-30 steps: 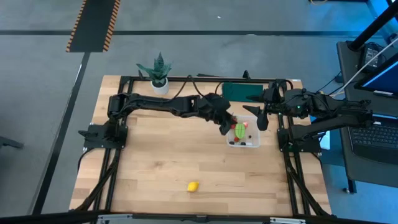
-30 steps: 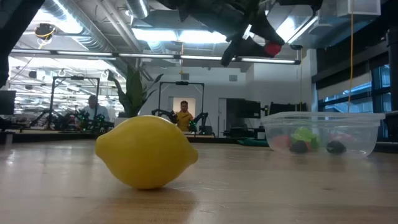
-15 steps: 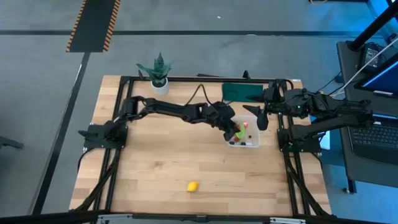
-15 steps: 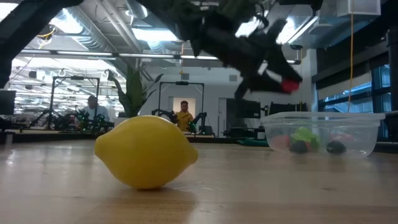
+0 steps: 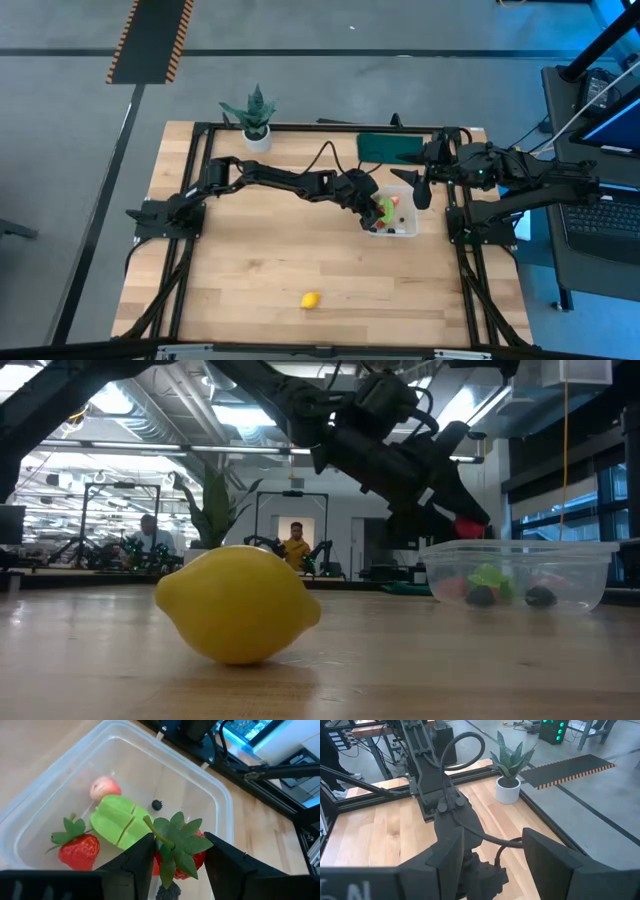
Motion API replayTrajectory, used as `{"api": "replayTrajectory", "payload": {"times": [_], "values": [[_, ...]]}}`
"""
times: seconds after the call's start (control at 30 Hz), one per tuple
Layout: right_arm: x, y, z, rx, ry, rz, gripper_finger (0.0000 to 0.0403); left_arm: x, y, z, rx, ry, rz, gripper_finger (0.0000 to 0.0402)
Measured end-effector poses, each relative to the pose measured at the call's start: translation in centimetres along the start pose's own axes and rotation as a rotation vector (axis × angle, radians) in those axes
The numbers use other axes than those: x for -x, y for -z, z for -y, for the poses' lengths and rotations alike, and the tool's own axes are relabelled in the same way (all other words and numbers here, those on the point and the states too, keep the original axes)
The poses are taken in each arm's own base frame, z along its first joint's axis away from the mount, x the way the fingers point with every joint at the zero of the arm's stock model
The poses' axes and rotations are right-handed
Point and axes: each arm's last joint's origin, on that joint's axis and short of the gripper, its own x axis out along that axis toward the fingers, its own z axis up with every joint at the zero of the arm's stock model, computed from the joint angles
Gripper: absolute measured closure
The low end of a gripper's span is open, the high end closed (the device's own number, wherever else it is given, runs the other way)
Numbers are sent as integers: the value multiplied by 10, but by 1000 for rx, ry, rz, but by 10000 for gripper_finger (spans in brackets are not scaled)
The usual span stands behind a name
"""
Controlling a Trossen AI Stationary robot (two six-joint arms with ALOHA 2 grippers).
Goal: Pick and placing Produce into tupperware
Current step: Put the red strawberry into the transparent container
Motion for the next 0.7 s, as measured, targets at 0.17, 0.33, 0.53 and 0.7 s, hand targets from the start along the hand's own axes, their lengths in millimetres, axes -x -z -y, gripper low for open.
{"api": "replayTrajectory", "payload": {"times": [0.17, 0.33, 0.53, 0.7], "values": [[0, 0, 0, 1, 0, -1, 199, 0, -1, 0, -1, 2, 12, 251], [0, 0, 0, 3, 0, -1, 199, 0, -1, 1, -1, 5, 10, 249], [0, 0, 0, 4, 0, -2, 199, 0, -1, 1, 0, 33, -5, 224], [0, 0, 0, 7, 1, -4, 199, 0, -1, 1, 0, 33, -4, 182]]}}
